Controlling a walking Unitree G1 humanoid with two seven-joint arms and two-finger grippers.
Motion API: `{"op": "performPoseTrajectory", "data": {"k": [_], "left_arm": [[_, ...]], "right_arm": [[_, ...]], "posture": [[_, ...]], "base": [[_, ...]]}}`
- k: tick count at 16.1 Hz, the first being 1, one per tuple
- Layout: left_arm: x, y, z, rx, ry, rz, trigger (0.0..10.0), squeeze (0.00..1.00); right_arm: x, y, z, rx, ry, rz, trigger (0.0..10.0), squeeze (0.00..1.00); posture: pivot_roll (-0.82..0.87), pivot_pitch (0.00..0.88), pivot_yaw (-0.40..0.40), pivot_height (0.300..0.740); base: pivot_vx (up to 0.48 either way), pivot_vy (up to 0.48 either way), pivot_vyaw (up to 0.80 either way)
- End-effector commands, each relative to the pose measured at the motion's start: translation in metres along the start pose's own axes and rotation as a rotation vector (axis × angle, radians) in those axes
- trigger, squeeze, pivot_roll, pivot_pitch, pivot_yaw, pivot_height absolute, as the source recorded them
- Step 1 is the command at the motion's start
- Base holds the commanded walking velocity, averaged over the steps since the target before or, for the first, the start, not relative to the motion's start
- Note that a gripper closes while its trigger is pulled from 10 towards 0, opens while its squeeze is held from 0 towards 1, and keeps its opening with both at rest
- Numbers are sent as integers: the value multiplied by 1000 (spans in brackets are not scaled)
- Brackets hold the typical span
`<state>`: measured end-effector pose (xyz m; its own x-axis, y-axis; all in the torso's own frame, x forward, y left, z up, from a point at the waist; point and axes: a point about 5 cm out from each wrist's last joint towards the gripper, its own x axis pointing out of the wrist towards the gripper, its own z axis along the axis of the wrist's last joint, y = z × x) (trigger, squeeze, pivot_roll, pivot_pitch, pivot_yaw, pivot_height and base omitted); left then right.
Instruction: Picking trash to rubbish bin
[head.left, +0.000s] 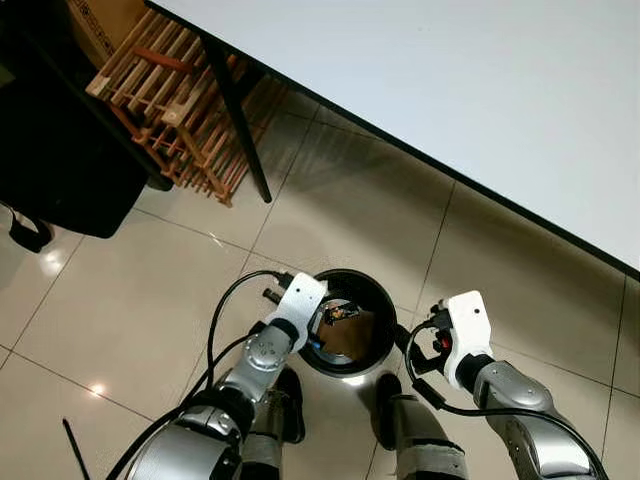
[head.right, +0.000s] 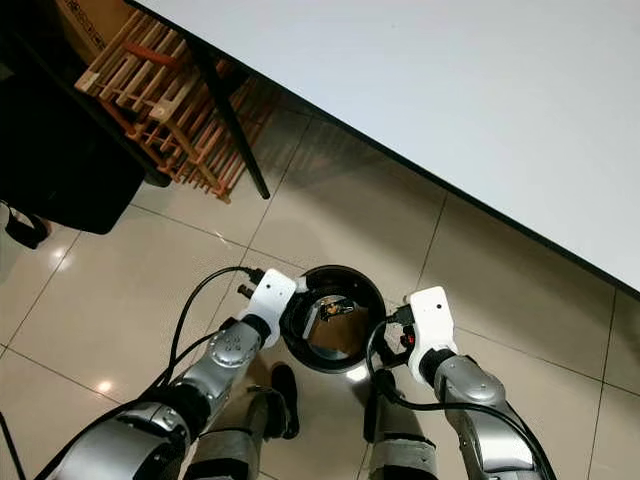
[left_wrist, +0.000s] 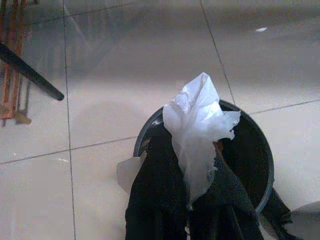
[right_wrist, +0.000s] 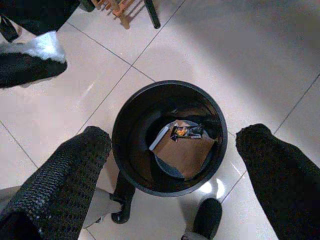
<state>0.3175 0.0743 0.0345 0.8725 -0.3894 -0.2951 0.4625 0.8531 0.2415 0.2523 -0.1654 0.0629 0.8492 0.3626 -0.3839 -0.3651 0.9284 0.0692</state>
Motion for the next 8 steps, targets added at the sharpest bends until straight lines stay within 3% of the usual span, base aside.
{"op": "performPoseTrajectory", "data": {"k": [1, 2, 3, 8], "left_arm": [[-5, -7, -13, -14, 44, -24, 10000, 55], [-4, -8, -12, -16, 42, -29, 10000, 682], [-3, -10, -10, -25, 37, -40, 10000, 1000], [-2, -11, -9, -33, 34, -49, 10000, 1000]], "right_arm": [[-5, 2, -11, 25, 44, 4, 10000, 0], [-5, 2, -11, 25, 44, 2, 10000, 0], [-6, 1, -10, 24, 44, -3, 10000, 0], [-4, 2, -7, 25, 38, -4, 10000, 0]], "posture": [[-47, 438, 80, 740], [-47, 438, 79, 740], [-47, 437, 80, 740], [-44, 436, 83, 740]], "base": [[0, 0, 0], [0, 0, 0], [0, 0, 0], [0, 0, 0]]}}
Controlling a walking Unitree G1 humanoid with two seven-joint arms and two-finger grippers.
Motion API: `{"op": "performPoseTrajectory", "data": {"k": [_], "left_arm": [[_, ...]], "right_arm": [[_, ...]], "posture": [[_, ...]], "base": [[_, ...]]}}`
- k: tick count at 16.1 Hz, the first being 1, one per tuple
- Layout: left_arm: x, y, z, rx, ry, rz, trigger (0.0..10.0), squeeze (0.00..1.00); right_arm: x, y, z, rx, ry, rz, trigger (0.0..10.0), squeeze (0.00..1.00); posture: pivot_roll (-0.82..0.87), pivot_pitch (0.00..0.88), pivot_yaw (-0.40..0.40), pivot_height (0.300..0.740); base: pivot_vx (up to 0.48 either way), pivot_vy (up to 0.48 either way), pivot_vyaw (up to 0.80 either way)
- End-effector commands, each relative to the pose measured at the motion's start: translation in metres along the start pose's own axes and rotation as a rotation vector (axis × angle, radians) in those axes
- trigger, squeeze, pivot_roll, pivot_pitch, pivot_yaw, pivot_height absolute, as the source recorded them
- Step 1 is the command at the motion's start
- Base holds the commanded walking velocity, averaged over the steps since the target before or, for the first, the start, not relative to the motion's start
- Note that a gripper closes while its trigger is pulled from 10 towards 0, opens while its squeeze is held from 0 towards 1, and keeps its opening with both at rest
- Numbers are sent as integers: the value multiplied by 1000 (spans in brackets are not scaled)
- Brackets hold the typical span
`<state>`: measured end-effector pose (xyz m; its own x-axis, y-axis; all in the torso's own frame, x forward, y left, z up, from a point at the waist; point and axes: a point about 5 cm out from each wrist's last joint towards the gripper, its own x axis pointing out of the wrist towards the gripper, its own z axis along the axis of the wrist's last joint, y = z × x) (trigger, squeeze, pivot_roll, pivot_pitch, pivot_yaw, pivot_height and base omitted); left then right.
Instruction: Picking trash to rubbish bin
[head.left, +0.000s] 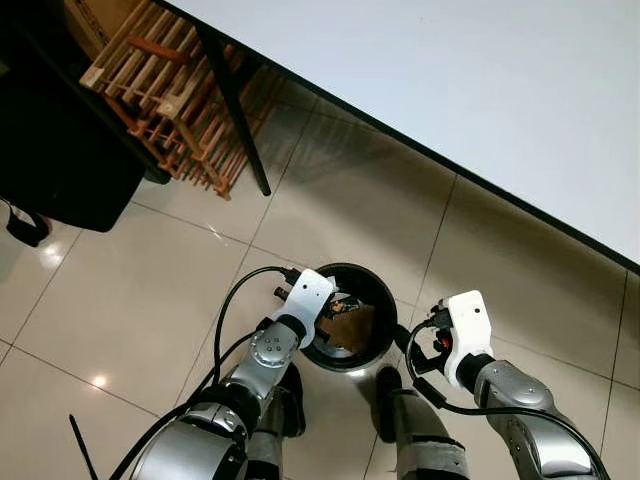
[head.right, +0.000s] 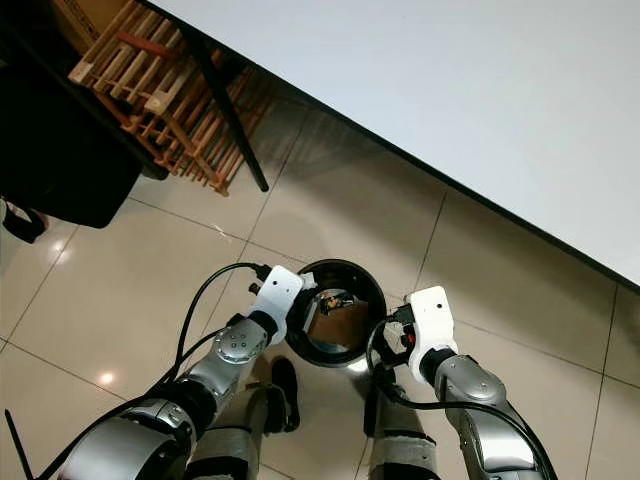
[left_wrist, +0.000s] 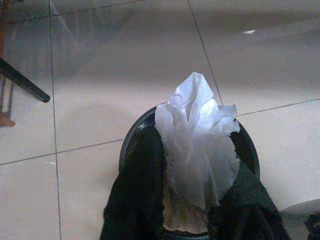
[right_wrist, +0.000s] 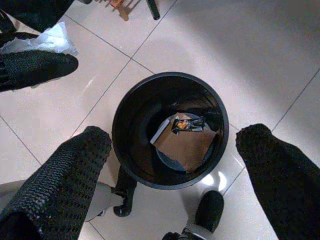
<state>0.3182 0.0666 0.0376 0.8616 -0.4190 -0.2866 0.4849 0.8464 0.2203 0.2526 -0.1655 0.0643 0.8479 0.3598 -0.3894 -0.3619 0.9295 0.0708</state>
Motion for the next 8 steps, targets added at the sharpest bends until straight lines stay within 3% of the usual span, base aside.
{"op": "performPoseTrajectory", "data": {"k": [1, 8], "left_arm": [[-5, -6, -14, -21, 51, -22, 10000, 1000], [-5, -6, -13, -33, 43, -42, 10000, 1000]], "right_arm": [[-4, 2, -8, 23, 32, -3, 10000, 0], [-2, 3, -8, 26, 28, -2, 10000, 0]], "posture": [[-44, 437, 84, 740], [-41, 434, 88, 740]], "base": [[0, 0, 0], [0, 0, 0]]}}
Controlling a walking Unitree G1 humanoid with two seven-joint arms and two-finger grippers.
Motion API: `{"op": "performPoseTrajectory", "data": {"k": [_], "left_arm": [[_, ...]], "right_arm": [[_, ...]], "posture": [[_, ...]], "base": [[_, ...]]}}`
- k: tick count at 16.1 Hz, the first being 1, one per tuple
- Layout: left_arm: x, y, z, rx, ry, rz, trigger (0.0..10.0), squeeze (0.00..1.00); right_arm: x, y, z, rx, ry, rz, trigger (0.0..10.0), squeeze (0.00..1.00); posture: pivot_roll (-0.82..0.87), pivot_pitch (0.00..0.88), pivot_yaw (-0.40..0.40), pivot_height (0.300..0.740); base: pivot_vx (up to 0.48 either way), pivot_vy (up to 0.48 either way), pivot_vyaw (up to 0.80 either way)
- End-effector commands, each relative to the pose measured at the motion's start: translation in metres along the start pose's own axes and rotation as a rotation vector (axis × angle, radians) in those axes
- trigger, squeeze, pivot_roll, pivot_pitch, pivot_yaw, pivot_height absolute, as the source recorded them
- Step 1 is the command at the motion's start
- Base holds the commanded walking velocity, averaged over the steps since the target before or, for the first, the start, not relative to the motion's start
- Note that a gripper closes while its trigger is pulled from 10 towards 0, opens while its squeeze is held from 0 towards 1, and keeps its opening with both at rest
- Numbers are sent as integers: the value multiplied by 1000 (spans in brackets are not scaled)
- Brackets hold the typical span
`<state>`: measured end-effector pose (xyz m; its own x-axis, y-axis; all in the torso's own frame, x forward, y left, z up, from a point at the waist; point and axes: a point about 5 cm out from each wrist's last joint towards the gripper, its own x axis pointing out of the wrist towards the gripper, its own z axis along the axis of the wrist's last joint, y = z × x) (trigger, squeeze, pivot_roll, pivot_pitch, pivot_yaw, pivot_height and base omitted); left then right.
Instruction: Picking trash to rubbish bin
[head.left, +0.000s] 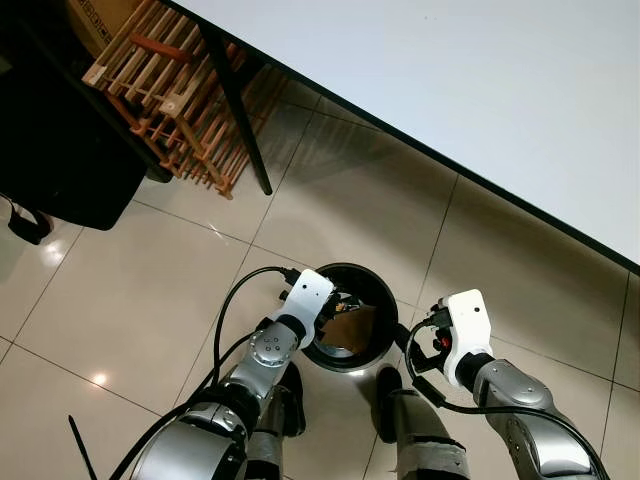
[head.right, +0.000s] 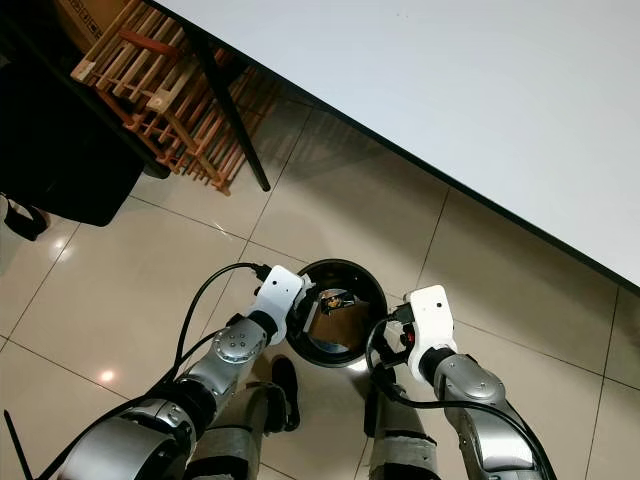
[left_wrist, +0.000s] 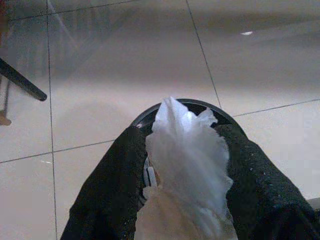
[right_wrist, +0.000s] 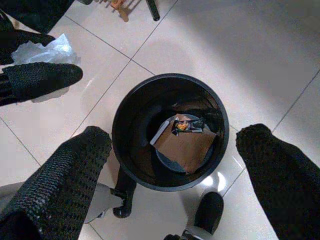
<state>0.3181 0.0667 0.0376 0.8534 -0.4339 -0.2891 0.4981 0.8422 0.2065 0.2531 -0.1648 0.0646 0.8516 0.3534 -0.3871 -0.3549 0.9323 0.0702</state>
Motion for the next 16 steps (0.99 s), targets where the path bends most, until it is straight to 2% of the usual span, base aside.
{"op": "performPoseTrajectory", "data": {"k": [1, 4, 5, 10, 11, 14, 16], "left_arm": [[-5, -6, -13, -20, 43, -29, 10000, 1000], [-4, -6, -11, -41, 36, -31, 10000, 1000], [-4, -6, -11, -83, 33, -26, 10000, 1000], [-2, -7, -7, -184, 16, -43, 10000, 1000], [-2, -7, -7, -217, 18, -45, 10000, 0], [-2, -6, -8, -225, 21, -47, 10000, 0], [-2, -8, -11, -368, 45, -65, 10000, 0]], "right_arm": [[-3, 3, -9, 24, 32, 5, 10000, 0], [-3, 2, -8, 24, 29, 0, 10000, 0], [-3, 2, -8, 23, 29, -1, 10000, 0], [-2, 2, -8, 24, 29, 2, 10000, 0], [-2, 2, -8, 22, 29, 2, 10000, 0], [-1, 2, -7, 21, 24, -1, 10000, 0], [-1, 1, -6, 19, 20, -5, 10000, 0]], "posture": [[-39, 434, 88, 740], [-41, 434, 89, 740], [-40, 434, 89, 740], [-37, 432, 89, 740], [-38, 433, 88, 740], [-36, 434, 90, 740], [-35, 433, 92, 740]], "base": [[0, 0, 0], [0, 0, 0], [0, 0, 0], [0, 0, 0], [0, 0, 0], [0, 0, 0], [0, 0, 0]]}}
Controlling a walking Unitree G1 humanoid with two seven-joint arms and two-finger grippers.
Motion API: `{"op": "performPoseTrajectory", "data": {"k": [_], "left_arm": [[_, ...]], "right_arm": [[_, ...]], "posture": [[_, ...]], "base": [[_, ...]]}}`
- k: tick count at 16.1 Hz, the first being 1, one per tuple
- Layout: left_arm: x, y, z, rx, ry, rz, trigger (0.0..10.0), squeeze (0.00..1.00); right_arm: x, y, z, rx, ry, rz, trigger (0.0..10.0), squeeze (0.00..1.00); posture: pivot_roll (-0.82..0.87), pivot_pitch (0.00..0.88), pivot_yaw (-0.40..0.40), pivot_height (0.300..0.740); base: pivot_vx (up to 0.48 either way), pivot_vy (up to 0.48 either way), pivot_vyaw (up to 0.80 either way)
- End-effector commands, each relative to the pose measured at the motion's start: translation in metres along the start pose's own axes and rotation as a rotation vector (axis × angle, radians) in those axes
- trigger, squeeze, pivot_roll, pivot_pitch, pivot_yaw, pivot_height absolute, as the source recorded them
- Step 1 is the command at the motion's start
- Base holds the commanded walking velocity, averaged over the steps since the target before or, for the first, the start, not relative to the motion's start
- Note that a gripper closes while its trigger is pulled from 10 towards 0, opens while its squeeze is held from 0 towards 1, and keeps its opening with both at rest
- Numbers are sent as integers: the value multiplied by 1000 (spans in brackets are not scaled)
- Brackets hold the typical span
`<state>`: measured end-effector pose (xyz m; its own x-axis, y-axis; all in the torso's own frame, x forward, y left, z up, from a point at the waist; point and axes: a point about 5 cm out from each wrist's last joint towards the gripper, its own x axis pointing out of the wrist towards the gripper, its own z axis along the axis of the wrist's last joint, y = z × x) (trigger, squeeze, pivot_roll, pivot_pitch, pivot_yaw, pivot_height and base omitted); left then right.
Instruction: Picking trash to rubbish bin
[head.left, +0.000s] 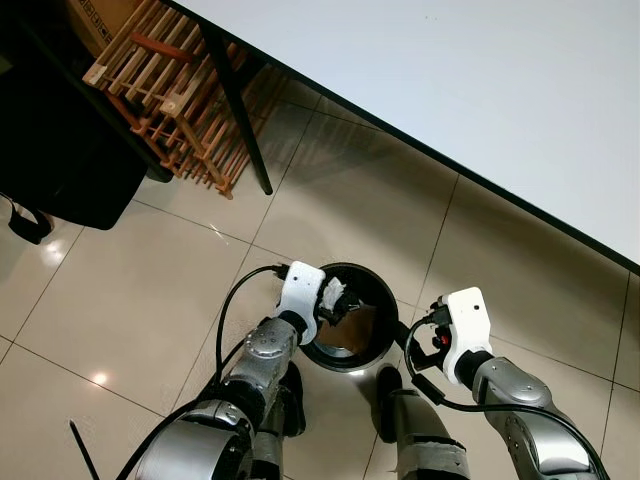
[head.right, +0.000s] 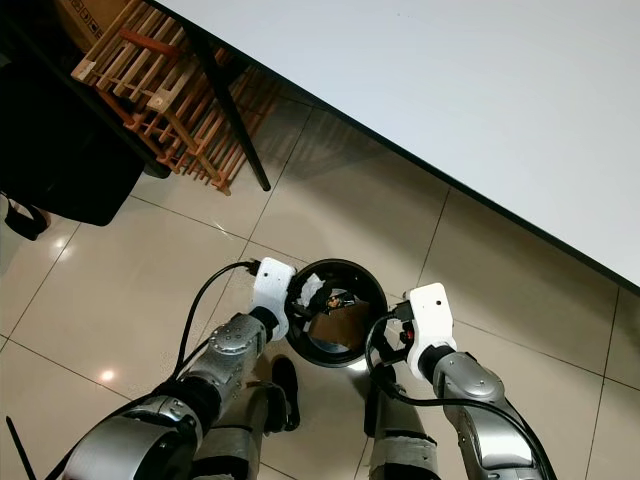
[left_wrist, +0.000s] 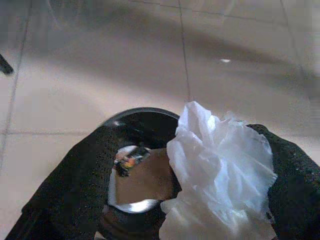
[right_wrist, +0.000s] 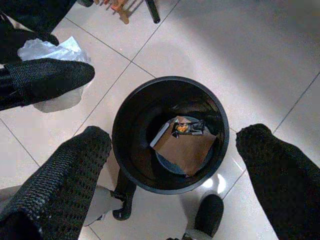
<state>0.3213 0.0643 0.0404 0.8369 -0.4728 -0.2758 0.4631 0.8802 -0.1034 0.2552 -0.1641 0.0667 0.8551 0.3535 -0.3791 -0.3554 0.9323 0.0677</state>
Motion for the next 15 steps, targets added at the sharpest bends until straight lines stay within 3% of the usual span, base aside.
{"op": "performPoseTrajectory", "data": {"k": [1, 3, 4, 5, 6, 7, 10, 13, 15], "left_arm": [[-5, -3, -18, -76, 72, -17, 10000, 0], [-5, -5, -19, 58, 92, -36, 10000, 0], [-6, -11, -22, 180, 105, -73, 10000, 0], [-6, -11, -22, 180, 105, -73, 10000, 0], [-6, -11, -23, 74, 103, -61, 10000, 0], [-6, -10, -22, 34, 99, -53, 10000, 0], [-6, -11, -22, 284, 108, -73, 10000, 0], [-6, -12, -21, 290, 106, -78, 10000, 0], [-6, -13, -22, 345, 111, -91, 10000, 0]], "right_arm": [[-2, 1, -9, 22, 28, -5, 10000, 0], [-3, 1, -9, 23, 29, -5, 10000, 0], [-3, 2, -10, 22, 31, -5, 10000, 0], [-3, 2, -10, 22, 31, -5, 10000, 0], [-3, 2, -10, 23, 30, -3, 10000, 0], [-3, 3, -9, 24, 29, -3, 10000, 0], [-2, 2, -9, 24, 27, -2, 10000, 0], [-1, 3, -9, 23, 26, 0, 10000, 0], [-1, 3, -9, 24, 27, 1, 10000, 0]], "posture": [[-35, 433, 92, 740], [-36, 433, 92, 740], [-35, 435, 93, 740], [-35, 435, 93, 740], [-35, 435, 93, 740], [-39, 436, 93, 740], [-33, 437, 92, 740], [-33, 435, 93, 740], [-31, 433, 94, 740]], "base": [[0, 0, 0], [0, 0, 0], [0, 0, 0], [0, 0, 0], [0, 0, 0], [0, 0, 0], [0, 0, 0], [0, 0, 0], [0, 0, 0]]}}
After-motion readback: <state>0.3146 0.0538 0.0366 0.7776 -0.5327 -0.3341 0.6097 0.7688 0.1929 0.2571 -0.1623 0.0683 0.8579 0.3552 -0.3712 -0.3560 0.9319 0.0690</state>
